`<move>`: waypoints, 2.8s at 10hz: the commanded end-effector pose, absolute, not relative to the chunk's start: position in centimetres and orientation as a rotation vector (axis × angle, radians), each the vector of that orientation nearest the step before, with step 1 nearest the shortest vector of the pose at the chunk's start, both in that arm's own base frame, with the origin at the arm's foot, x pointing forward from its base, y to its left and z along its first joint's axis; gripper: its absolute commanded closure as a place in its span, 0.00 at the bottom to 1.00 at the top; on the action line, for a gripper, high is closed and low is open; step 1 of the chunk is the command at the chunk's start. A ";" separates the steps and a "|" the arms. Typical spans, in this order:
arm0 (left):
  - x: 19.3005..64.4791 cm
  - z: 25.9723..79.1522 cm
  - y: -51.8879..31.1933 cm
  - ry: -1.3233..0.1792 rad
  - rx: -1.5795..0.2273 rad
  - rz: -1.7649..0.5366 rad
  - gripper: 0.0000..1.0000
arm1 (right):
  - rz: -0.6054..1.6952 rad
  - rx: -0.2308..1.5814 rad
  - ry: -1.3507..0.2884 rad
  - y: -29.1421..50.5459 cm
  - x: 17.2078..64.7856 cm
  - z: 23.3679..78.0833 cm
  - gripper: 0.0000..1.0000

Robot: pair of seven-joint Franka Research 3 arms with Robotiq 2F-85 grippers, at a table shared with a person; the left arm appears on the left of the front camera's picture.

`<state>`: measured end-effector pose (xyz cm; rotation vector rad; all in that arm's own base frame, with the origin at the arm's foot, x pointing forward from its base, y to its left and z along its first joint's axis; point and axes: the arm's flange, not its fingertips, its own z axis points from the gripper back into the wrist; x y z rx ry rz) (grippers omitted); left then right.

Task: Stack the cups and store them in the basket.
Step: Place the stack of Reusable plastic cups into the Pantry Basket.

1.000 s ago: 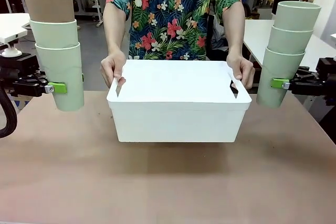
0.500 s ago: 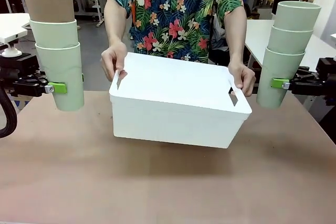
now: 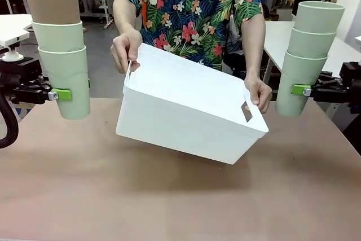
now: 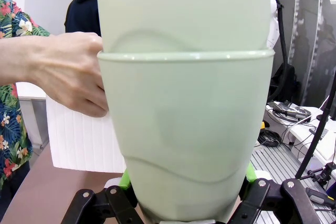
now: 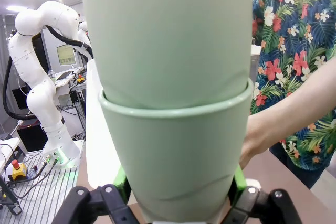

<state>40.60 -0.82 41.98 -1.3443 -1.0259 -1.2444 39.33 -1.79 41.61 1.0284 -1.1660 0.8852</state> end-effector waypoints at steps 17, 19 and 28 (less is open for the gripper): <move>40.5 42.4 -0.8 -1.034 -1.347 -1.250 0.16 | 1.172 0.464 -0.738 22.2 39.7 53.0 0.13; 40.5 42.4 -0.8 -1.034 -1.347 -1.250 0.16 | 1.183 0.384 -0.700 23.6 39.4 51.4 0.13; 40.5 42.4 -0.8 -1.034 -1.347 -1.250 0.16 | 1.275 0.170 -0.498 26.5 39.3 43.9 0.13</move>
